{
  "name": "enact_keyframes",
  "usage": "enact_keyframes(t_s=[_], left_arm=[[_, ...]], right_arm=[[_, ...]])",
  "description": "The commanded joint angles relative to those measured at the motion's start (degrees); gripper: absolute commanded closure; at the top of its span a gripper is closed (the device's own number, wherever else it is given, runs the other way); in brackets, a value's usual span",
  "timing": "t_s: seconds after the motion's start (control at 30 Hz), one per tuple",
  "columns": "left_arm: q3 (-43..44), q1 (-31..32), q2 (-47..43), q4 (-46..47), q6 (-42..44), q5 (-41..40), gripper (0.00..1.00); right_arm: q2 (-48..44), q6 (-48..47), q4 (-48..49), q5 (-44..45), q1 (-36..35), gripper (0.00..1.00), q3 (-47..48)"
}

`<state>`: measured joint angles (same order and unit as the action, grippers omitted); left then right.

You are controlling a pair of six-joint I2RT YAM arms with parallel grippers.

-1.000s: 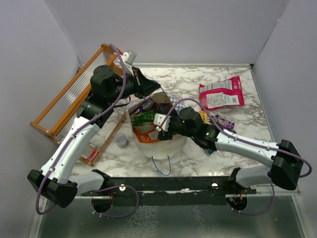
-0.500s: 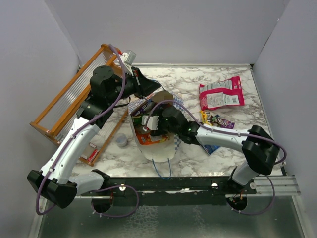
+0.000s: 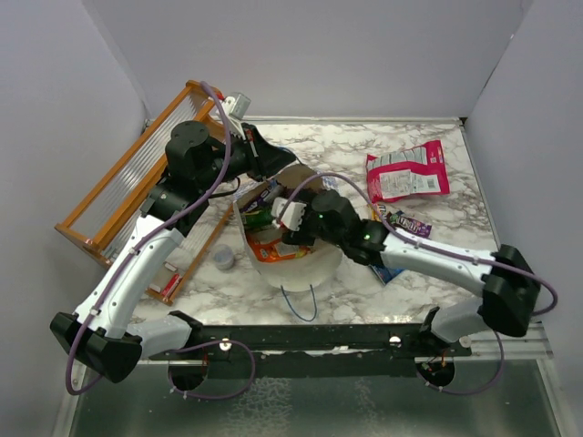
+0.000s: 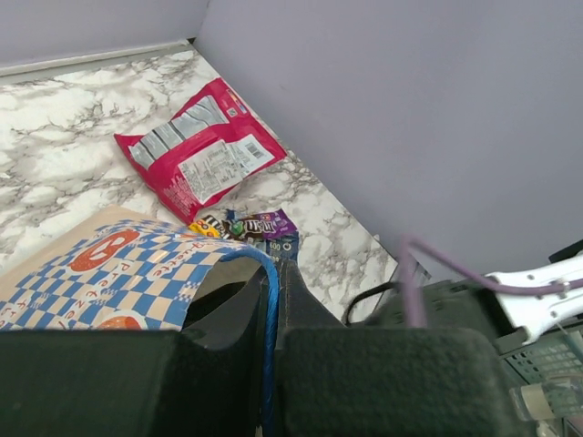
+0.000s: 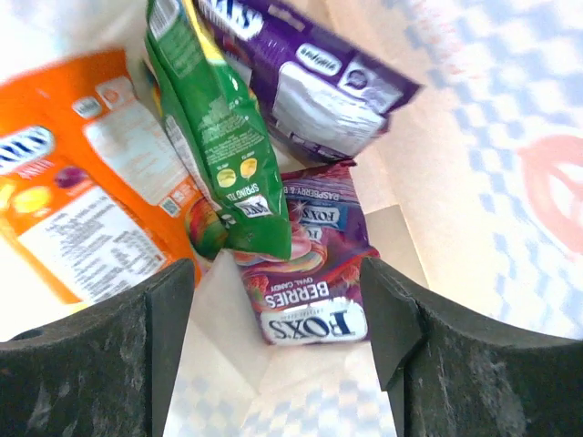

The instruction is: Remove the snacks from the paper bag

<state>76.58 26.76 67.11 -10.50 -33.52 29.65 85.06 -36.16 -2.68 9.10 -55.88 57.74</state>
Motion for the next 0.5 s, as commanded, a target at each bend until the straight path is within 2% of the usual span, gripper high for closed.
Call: enact_keyframes(t_s=[0.0, 0.1, 0.2, 0.4, 0.47], left_arm=[[0.5, 0.0, -0.7, 2.2, 1.1, 1.2, 1.0], [0.2, 0.0, -0.8, 2.2, 1.3, 0.8, 1.0], [-0.2, 0.0, -0.8, 2.8, 1.2, 0.8, 1.0], [0.7, 0.0, -0.6, 1.6, 1.4, 0.8, 1.0], [0.8, 0.0, -0.7, 1.2, 1.6, 0.8, 1.0]], right_arm=[[-11.0, 10.2, -6.8, -6.2, -1.2, 0.26, -1.1], [-15.2, 13.9, -8.9, -10.1, -2.2, 0.26, -1.7], [-16.6, 15.0, -8.4, -9.0, -4.1, 0.28, -2.4], [-12.8, 12.5, -6.6, -6.8, -7.5, 0.34, -1.3], [-10.3, 11.4, -6.9, -4.4, -8.5, 0.39, 0.0]])
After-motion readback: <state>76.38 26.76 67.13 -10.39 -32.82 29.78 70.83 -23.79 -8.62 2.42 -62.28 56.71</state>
